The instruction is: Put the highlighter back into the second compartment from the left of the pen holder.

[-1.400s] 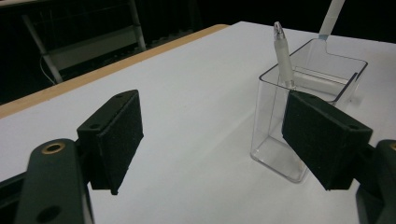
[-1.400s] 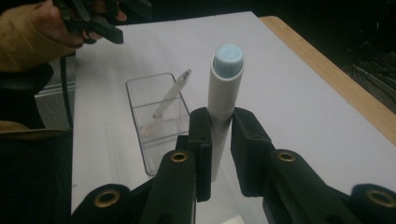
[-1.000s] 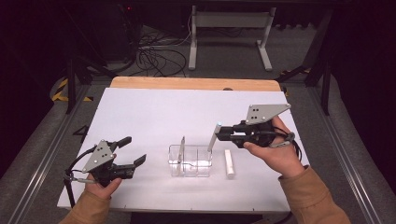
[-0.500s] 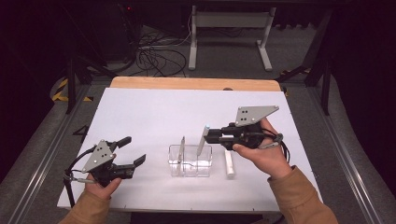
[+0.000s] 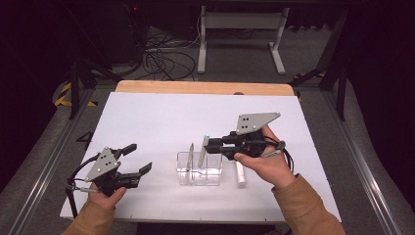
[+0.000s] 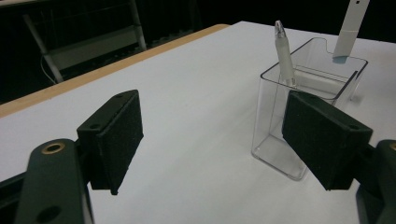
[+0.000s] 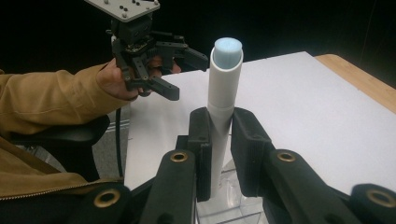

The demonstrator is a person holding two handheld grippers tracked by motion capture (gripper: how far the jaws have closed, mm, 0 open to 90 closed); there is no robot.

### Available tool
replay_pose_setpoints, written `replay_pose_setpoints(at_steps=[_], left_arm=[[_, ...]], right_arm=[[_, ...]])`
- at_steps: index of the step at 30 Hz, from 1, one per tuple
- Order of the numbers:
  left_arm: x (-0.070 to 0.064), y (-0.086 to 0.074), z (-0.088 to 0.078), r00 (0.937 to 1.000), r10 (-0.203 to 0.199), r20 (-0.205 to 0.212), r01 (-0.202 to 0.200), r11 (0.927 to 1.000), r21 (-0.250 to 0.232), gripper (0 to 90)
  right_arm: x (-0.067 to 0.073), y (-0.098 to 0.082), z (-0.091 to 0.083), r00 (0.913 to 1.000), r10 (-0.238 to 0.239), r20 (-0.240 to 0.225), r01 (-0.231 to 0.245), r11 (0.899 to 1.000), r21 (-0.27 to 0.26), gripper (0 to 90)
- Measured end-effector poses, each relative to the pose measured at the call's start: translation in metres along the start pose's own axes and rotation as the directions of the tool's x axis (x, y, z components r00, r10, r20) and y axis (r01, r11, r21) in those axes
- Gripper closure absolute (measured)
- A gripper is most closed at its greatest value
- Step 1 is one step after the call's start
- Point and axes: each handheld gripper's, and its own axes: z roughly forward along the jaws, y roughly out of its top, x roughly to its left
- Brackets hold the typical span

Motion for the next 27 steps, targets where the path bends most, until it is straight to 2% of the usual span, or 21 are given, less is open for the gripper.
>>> replay_pose_setpoints(at_steps=[14, 27], left_arm=[[0.001, -0.001, -0.001, 1.0000, 0.000, -0.004, 0.000, 1.0000, 0.000, 21.3], [0.001, -0.001, -0.001, 1.0000, 0.001, -0.004, -0.001, 1.0000, 0.002, 21.3]], right_arm=[[-0.001, -0.014, 0.017, 0.9987, 0.050, -0.005, -0.050, 0.999, 0.014, 78.5], [0.001, -0.025, 0.026, 0.9970, 0.076, 0.013, -0.077, 0.996, 0.039, 78.5]])
